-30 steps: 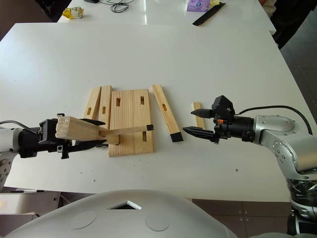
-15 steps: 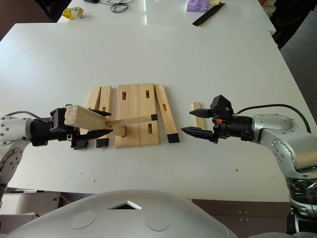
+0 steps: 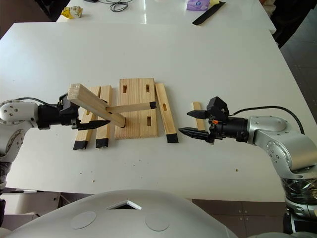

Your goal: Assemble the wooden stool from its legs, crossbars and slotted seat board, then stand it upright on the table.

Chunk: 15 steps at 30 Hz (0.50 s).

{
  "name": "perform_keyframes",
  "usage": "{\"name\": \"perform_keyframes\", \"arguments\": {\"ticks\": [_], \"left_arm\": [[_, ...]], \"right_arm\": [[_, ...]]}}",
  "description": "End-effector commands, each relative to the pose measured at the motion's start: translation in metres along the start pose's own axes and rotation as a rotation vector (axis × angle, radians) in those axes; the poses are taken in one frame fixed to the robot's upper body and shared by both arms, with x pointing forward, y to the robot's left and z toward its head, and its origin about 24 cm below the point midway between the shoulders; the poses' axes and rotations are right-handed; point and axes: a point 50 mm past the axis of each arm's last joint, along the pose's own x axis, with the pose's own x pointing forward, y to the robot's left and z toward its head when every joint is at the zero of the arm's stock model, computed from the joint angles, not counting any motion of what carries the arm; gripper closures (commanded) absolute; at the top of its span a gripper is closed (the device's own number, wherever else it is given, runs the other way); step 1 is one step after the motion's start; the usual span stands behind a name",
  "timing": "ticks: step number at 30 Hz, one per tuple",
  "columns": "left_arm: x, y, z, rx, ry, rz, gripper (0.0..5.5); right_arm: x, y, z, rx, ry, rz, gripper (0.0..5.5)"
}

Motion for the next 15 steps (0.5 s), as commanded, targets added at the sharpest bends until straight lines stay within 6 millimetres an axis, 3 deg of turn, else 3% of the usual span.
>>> {"name": "perform_keyframes", "arguments": {"ticks": [1, 7, 12, 15], "left_arm": [[-0.01, 0.004, -0.003, -0.018, 0.016, -0.002, 1.59], [-0.034, -0.004, -0.01, -0.041, 0.063, 0.046, 1.59], [-0.06, 0.01, -0.012, -0.113, 0.12, 0.304, 1.59], [-0.068, 0.001, -0.017, -0.224, 0.203, 0.406, 1.59]], "right_arm": [[0.001, 0.003, -0.002, -0.005, -0.001, -0.014, 1.58], [0.0, 0.006, -0.008, 0.011, -0.005, -0.025, 1.58], [-0.006, 0.014, -0.015, 0.035, -0.015, -0.061, 1.58], [-0.011, 0.019, -0.02, 0.051, -0.02, -0.088, 1.58]]}}
